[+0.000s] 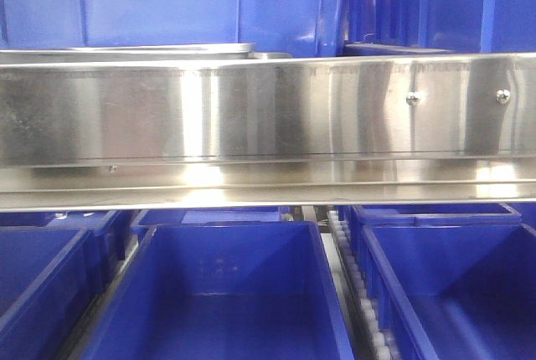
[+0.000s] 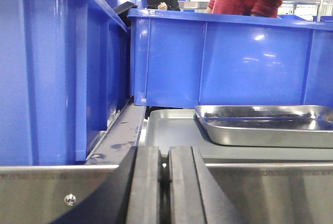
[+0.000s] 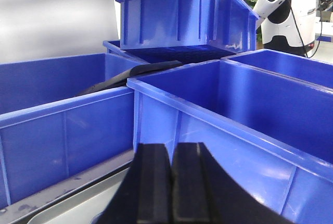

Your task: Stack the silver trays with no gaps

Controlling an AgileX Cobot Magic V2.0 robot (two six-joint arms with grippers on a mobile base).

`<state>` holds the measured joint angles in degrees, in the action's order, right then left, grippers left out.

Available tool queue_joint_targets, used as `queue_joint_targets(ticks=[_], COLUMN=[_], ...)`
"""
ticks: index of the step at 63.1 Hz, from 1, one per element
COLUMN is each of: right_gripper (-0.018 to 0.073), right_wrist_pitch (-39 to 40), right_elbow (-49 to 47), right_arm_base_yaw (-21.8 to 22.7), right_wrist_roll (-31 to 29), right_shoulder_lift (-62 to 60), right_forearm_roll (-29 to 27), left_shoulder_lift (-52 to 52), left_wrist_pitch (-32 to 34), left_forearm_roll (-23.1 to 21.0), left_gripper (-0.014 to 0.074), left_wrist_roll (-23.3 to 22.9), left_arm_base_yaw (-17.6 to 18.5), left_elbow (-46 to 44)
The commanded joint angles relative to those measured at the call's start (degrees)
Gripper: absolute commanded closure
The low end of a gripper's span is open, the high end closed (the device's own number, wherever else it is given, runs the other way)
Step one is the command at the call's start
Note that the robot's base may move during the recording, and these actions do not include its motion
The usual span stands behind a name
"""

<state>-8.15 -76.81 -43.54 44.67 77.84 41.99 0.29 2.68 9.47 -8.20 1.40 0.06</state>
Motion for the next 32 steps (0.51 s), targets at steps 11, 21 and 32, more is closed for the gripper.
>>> queue_joint_targets(ticks=[11, 21, 32], right_gripper=[0.064, 0.064, 0.064], right_wrist_pitch=[1.3, 1.3, -1.7], right_elbow=[0.0, 0.0, 0.1], right_arm_base_yaw=[0.2, 0.2, 0.2], right_wrist_roll=[-0.3, -0.3, -2.2], right_shoulder_lift=[-0.4, -0.4, -2.4], right_forearm_roll=[0.8, 0.8, 2.3], left_shoulder_lift=[-0.3, -0.3, -0.3], left_wrist_pitch=[1.0, 1.0, 1.0], left_forearm_roll=[0.1, 0.1, 0.1], left_gripper=[0.0592, 0.0592, 0.0592], left_wrist_roll=[0.1, 0.1, 0.1], left_arm_base_yaw=[-0.2, -0.2, -0.2], left_elbow=[-0.1, -0.1, -0.1])
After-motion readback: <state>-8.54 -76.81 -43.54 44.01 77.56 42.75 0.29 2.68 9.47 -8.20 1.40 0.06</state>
